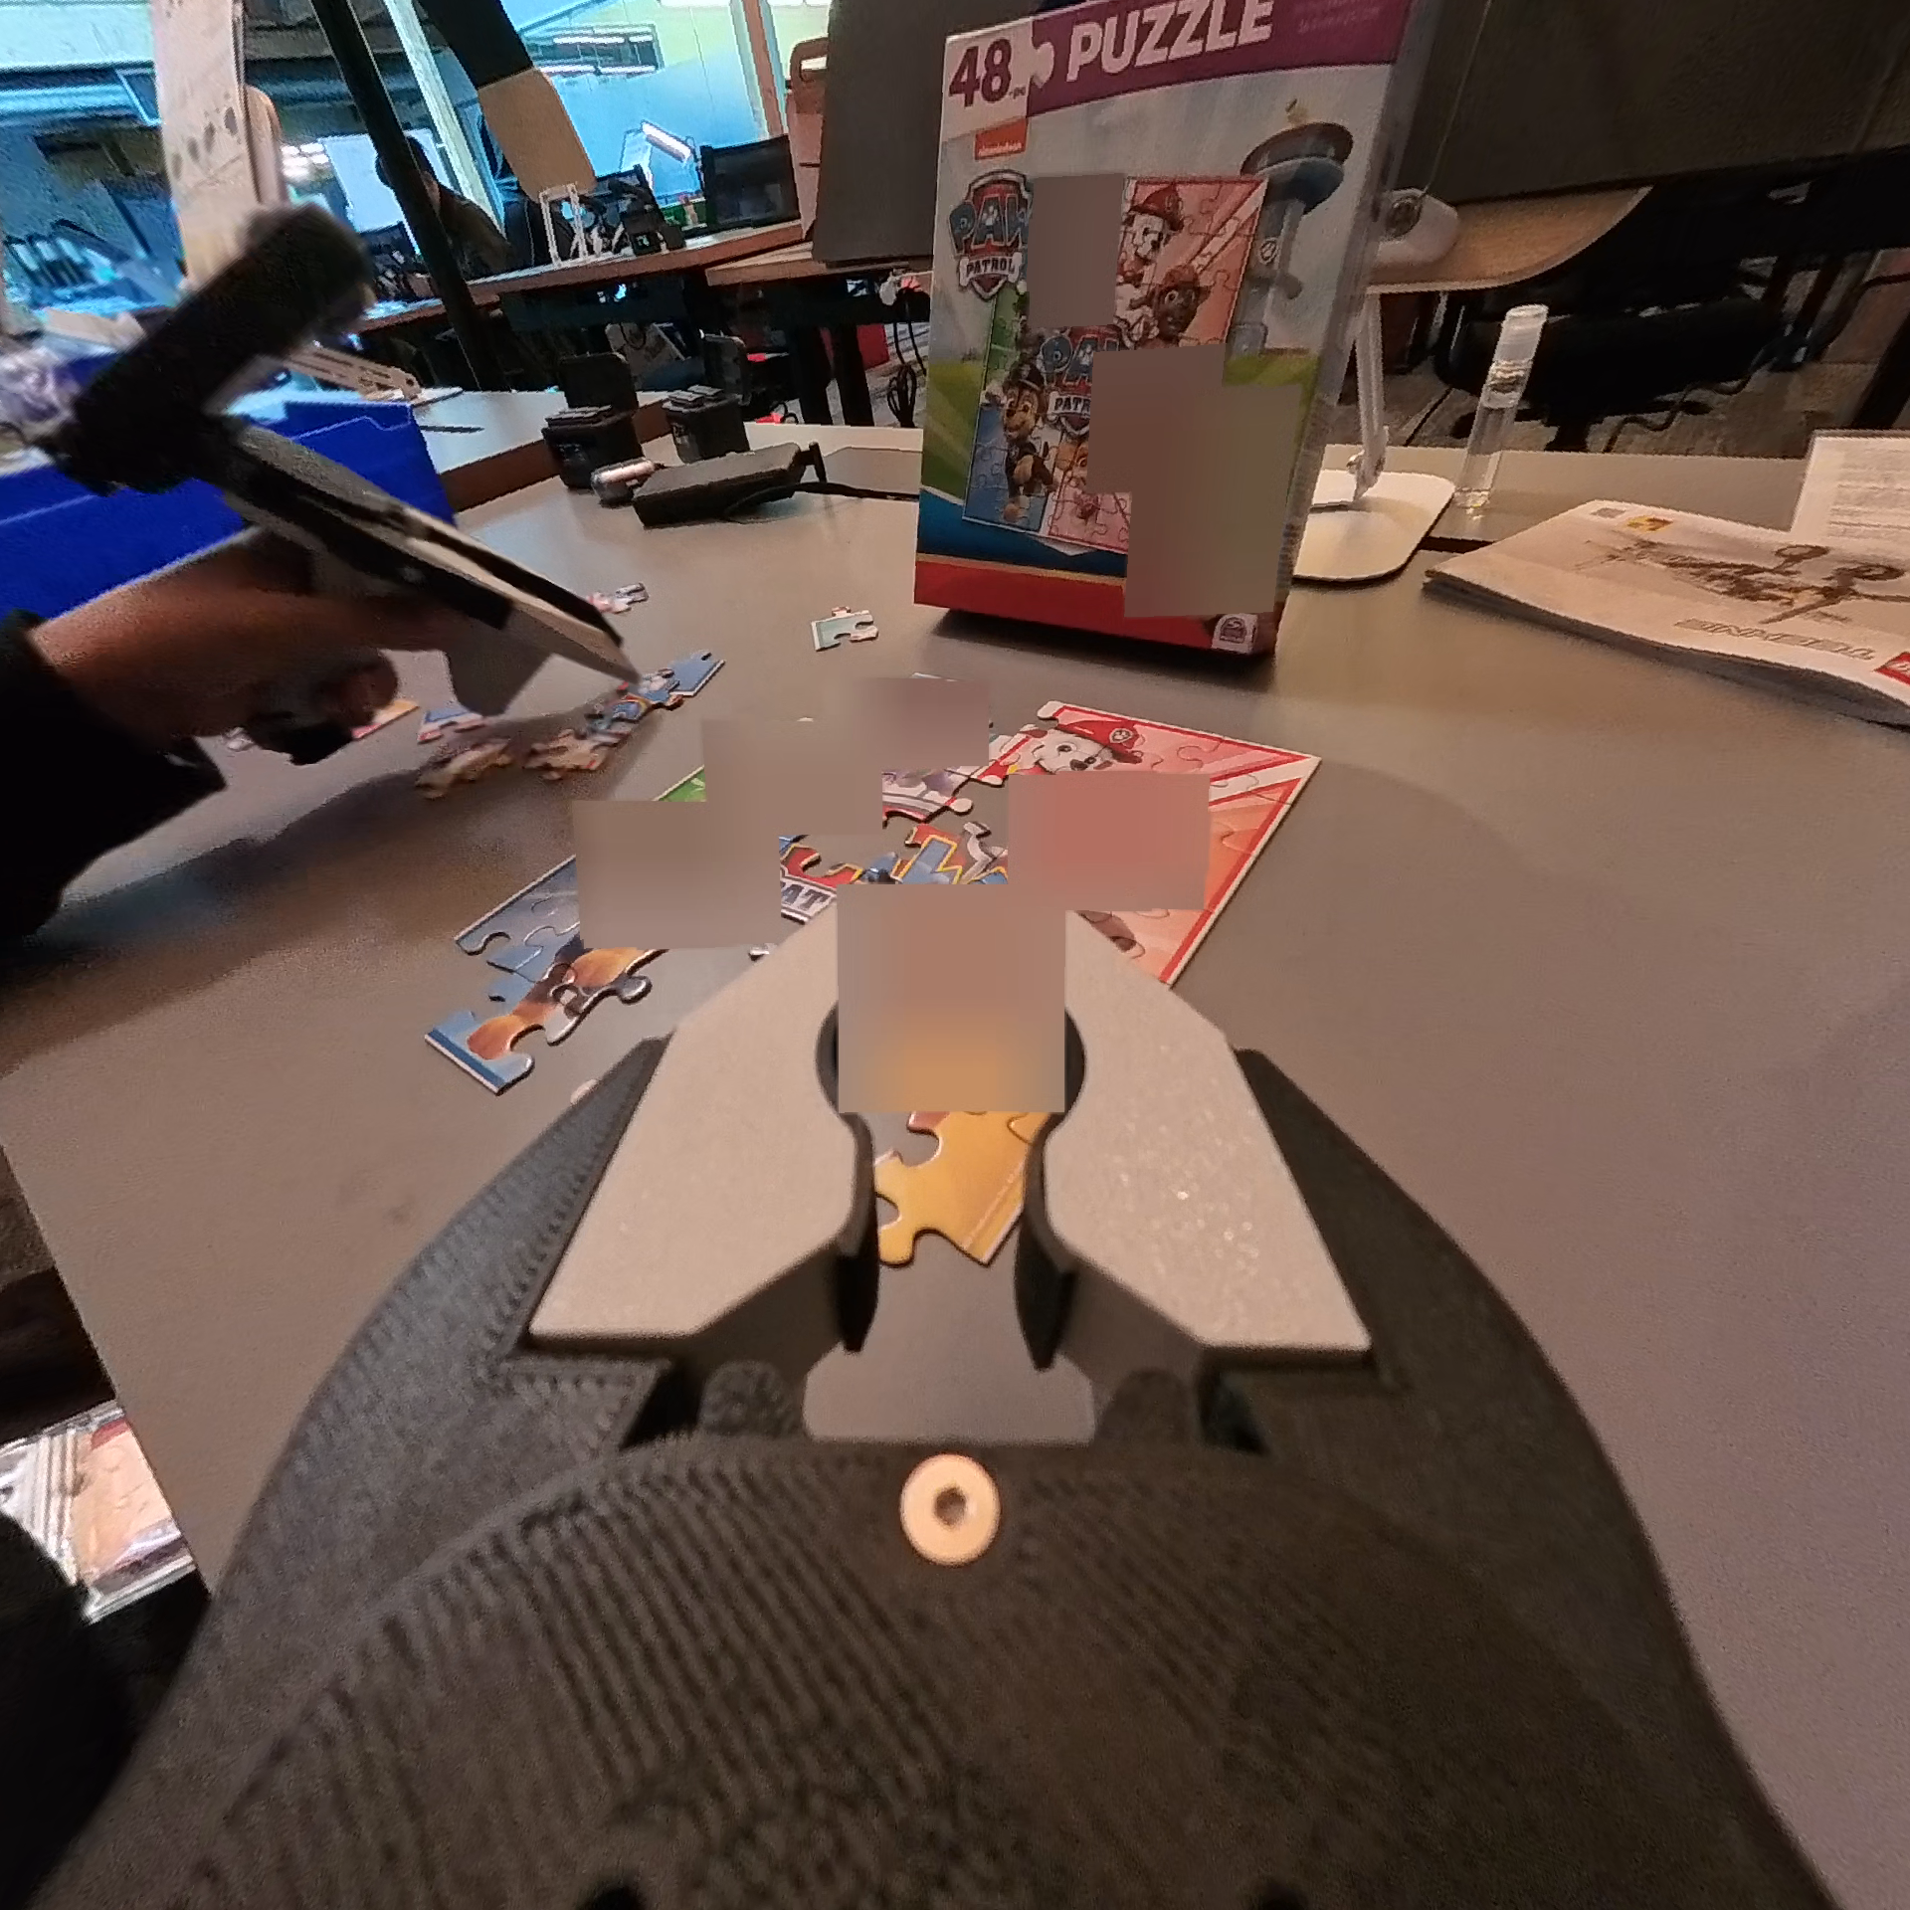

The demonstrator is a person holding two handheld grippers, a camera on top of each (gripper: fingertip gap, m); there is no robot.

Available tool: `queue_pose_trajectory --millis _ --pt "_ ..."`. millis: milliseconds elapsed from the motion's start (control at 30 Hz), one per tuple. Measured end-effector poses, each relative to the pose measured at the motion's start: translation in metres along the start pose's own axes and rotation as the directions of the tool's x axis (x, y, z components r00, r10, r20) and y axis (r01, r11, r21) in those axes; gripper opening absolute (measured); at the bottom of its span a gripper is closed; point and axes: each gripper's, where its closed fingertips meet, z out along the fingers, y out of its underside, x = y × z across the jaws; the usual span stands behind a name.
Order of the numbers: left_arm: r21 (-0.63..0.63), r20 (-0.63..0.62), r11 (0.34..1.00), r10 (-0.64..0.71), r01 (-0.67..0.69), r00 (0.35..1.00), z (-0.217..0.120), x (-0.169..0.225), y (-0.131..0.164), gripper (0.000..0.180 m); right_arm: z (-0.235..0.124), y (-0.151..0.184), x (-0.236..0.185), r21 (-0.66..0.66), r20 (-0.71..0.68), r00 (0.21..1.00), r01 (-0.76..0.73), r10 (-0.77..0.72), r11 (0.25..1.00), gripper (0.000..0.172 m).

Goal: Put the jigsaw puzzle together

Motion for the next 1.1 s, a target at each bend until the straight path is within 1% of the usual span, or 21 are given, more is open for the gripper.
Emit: queue_pose_trajectory --millis 133,167,200,300,400,433,467,500,567,600,667,700,767,800,833,867,933,1100 --pt "-0.035 0.043 0.999 0.024 -0.023 0.999 0.023 0.005 -0.004 0.055 -0.001 -0.001 0.0 0.007 0.001 1.0 0.002 -0.002 1.0 0.021" --pt "-0.032 0.054 0.999 0.03 -0.028 0.998 0.025 0.005 -0.007 0.052 -0.001 -0.001 -0.001 0.006 0.003 1.0 0.003 -0.003 1.0 0.021" --pt "-0.037 0.054 0.999 0.033 -0.031 0.998 0.025 0.005 -0.008 0.045 0.0 0.0 -0.001 0.004 0.004 1.0 0.005 -0.005 1.0 0.021" --pt "-0.061 0.03 0.997 0.044 -0.042 0.999 0.027 0.007 -0.009 0.042 0.0 0.0 -0.002 0.002 0.008 1.0 0.012 -0.012 1.0 0.021" --pt "-0.077 -0.024 0.995 0.067 -0.069 0.997 0.027 0.011 -0.01 0.036 0.0 0.0 -0.003 0.002 0.011 1.0 0.015 -0.015 1.0 0.02" --pt "-0.077 -0.043 0.994 0.072 -0.075 0.996 0.027 0.012 -0.011 0.032 0.0 0.0 -0.003 0.003 0.013 1.0 0.015 -0.015 1.0 0.021" --pt "-0.068 -0.059 0.995 0.075 -0.079 0.995 0.026 0.014 -0.014 0.017 0.0 0.0 -0.003 0.005 0.014 1.0 0.014 -0.014 1.0 0.021" --pt "-0.055 -0.072 0.995 0.08 -0.084 0.994 0.025 0.015 -0.016 0.012 -0.001 -0.001 -0.003 0.007 0.015 1.0 0.014 -0.014 1.0 0.021" --pt "-0.054 -0.087 0.994 0.093 -0.098 0.992 0.024 0.017 -0.019 0.011 -0.001 -0.001 -0.004 0.009 0.017 1.0 0.013 -0.013 1.0 0.021" --pt "-0.06 -0.076 0.993 0.096 -0.101 0.992 0.025 0.015 -0.019 0.012 -0.001 -0.001 -0.004 0.009 0.018 1.0 0.013 -0.013 1.0 0.021" --pt "-0.066 -0.016 0.994 0.087 -0.088 0.996 0.024 0.005 -0.022 0.023 -0.001 -0.001 -0.004 0.009 0.018 1.0 0.013 -0.013 1.0 0.02" --pt "-0.066 0.013 0.996 0.066 -0.065 0.998 0.025 0.001 -0.022 0.033 -0.001 -0.001 -0.004 0.01 0.018 1.0 0.014 -0.014 1.0 0.02" --pt "-0.122 0.045 0.992 0.026 -0.02 0.999 0.03 -0.002 -0.014 0.056 -0.001 -0.001 -0.004 0.009 0.018 1.0 0.013 -0.013 1.0 0.02" --pt "-0.125 0.054 0.992 0.012 -0.006 0.998 0.032 -0.003 -0.014 0.061 -0.001 -0.001 -0.004 0.008 0.019 1.0 0.013 -0.013 1.0 0.02" --pt "-0.122 0.061 0.993 0.004 0.003 0.998 0.033 -0.004 -0.014 0.061 -0.001 -0.001 -0.004 0.008 0.019 1.0 0.014 -0.014 1.0 0.02" --pt "-0.119 0.059 0.993 0.001 0.006 0.998 0.034 -0.003 -0.016 0.056 -0.001 -0.001 -0.004 0.009 0.019 1.0 0.015 -0.015 1.0 0.02" --pt "-0.116 0.041 0.993 0.007 -0.002 0.999 0.035 0.0 -0.018 0.033 -0.001 -0.001 -0.004 0.01 0.019 1.0 0.016 -0.016 1.0 0.02" --pt "-0.133 -0.01 0.991 0.032 -0.033 0.999 0.036 0.004 -0.02 0.031 -0.001 -0.001 -0.004 0.011 0.02 1.0 0.015 -0.015 1.0 0.02"
